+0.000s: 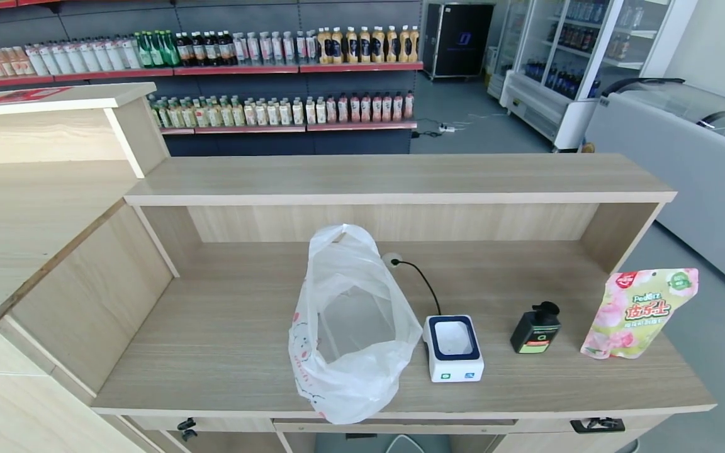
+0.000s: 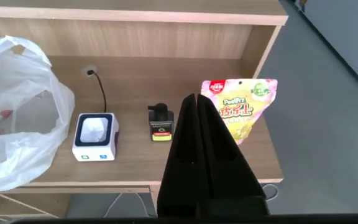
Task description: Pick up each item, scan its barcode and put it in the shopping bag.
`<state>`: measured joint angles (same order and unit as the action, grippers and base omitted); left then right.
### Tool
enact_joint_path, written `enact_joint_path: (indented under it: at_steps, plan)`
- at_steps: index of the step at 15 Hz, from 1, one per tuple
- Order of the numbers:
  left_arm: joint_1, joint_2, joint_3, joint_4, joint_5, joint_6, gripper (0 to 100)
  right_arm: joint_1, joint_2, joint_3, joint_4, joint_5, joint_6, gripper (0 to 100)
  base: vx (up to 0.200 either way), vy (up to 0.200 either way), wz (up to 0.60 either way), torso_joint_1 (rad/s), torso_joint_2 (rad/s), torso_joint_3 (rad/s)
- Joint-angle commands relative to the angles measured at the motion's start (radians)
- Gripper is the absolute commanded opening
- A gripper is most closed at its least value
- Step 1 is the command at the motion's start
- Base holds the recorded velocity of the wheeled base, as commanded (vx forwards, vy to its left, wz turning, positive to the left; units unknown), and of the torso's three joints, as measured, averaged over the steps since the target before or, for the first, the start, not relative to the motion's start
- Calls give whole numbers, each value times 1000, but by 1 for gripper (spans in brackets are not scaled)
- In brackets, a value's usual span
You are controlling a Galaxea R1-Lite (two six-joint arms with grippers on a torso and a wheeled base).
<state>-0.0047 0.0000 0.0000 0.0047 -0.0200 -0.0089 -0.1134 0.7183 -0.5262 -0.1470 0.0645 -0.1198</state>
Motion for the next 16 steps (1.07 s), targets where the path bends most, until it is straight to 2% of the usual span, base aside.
enact_joint_path:
  at_steps: [1,3,4,7,10,12,16]
  plan:
    - [0,2,0,0,0,0,100,-74,659,-354,-187,34,-63,100,0,0,0,0,0,0]
    - [0,2,0,0,0,0,100,-78,796,-328,-233,60,-61,100,0,0,0,0,0,0]
    - [0,2,0,0,0,0,100,-80,836,-313,-266,104,-63,100,0,0,0,0,0,0]
    - [0,2,0,0,0,0,100,-86,969,-261,-345,290,-228,100,0,0,0,0,0,0]
    - [0,2,0,0,0,0,100,-86,1055,-222,-356,439,-291,100,0,0,0,0,0,0]
    - [0,0,0,0,0,0,100,-88,1103,-206,-348,495,-380,100,0,0,0,0,0,0]
    - [0,2,0,0,0,0,100,-97,1152,-135,-350,506,-474,100,0,0,0,0,0,0]
